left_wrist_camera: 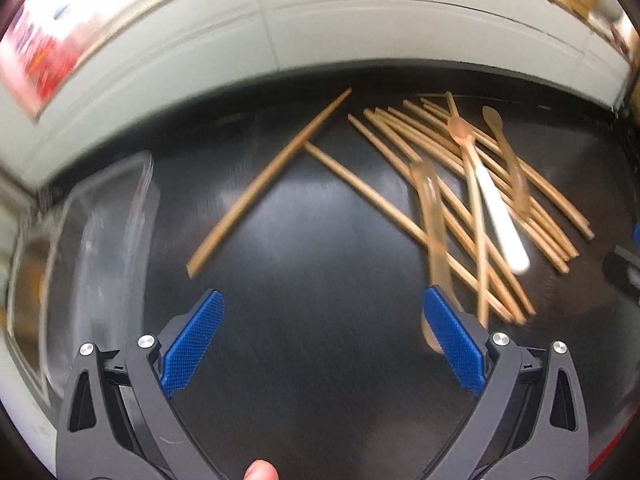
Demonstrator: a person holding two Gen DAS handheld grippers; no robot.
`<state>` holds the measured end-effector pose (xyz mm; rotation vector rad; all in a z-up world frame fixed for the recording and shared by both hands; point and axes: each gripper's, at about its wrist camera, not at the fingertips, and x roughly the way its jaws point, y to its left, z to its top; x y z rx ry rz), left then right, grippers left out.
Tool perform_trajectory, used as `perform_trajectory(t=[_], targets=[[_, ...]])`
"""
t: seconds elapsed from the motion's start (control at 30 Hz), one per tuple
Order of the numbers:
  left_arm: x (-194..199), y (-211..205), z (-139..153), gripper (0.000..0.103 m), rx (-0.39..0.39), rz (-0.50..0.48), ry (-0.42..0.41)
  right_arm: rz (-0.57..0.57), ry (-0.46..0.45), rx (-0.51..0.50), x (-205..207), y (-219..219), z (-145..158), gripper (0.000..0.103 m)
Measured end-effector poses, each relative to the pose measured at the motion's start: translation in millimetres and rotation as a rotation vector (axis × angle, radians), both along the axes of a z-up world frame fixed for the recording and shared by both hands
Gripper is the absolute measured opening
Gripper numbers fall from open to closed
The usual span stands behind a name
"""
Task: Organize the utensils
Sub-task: 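Grasp a wooden chopstick with the left tool while the right tool grasps a wooden spoon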
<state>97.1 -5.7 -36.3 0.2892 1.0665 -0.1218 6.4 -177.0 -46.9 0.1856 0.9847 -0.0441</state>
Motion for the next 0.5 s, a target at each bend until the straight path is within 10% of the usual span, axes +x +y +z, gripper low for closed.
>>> perform_trajectory(t=[0.5], targets=[[103.9, 34.4, -25.3, 0.097, -0.087, -0.098, 0.056, 0.023, 0.047, 0.009, 86.6, 0.7, -11.5, 0.095]])
